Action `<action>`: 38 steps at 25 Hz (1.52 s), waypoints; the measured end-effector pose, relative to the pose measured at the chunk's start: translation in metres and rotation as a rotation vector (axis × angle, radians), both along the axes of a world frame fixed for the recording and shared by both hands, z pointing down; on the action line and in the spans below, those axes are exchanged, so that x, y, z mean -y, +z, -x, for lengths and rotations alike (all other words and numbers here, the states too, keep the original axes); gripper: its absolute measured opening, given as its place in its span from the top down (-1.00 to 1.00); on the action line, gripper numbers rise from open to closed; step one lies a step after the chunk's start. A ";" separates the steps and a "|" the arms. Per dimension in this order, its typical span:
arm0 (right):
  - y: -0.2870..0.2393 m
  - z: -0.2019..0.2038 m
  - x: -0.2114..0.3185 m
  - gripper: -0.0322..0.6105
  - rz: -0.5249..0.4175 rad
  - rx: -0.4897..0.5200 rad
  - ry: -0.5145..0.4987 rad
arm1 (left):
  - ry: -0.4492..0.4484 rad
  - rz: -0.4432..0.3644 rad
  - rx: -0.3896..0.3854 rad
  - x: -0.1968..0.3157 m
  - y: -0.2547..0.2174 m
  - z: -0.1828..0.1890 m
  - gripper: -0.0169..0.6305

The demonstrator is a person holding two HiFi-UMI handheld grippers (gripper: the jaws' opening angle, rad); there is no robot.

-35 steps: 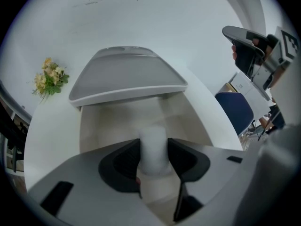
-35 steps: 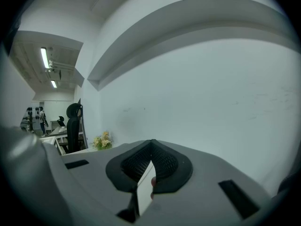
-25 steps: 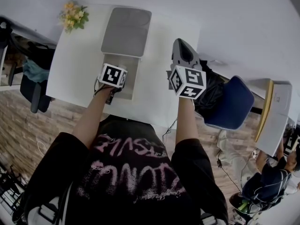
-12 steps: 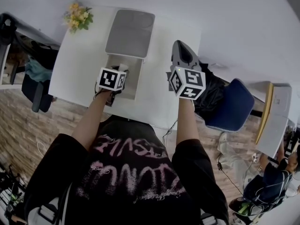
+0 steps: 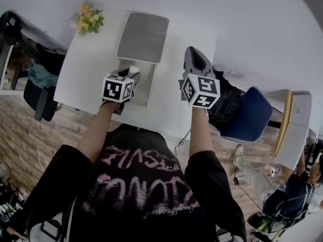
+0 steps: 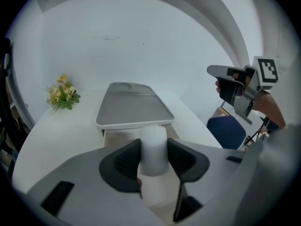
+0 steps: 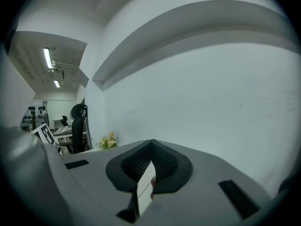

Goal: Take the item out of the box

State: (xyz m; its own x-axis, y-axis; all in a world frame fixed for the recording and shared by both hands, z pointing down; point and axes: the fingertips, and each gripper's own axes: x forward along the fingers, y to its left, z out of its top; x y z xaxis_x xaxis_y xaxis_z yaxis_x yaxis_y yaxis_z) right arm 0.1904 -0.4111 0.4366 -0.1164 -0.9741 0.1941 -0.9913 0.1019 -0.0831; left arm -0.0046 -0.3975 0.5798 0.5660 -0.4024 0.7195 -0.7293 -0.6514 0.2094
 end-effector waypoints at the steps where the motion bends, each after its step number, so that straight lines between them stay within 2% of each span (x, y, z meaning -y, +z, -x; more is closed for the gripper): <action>1: -0.001 0.001 -0.001 0.87 -0.001 -0.002 -0.001 | -0.003 -0.010 -0.015 0.001 -0.005 0.000 0.40; 8: -0.004 0.004 -0.005 0.87 0.000 -0.006 0.004 | 0.001 -0.121 -0.107 0.009 -0.042 -0.003 0.40; 24: -0.017 0.019 -0.007 0.87 -0.020 -0.025 -0.007 | 0.013 -0.380 -0.223 0.032 -0.135 0.001 0.40; 38: -0.027 0.015 -0.017 0.87 -0.033 -0.044 0.021 | 0.026 -0.516 -0.273 0.040 -0.193 0.003 0.40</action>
State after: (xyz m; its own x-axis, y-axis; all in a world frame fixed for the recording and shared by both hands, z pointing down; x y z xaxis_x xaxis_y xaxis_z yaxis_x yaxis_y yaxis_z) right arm 0.1758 -0.3943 0.4092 -0.0879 -0.9822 0.1660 -0.9959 0.0829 -0.0364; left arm -0.0072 -0.4371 0.3869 0.7174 -0.6461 0.2608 -0.6763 -0.7356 0.0380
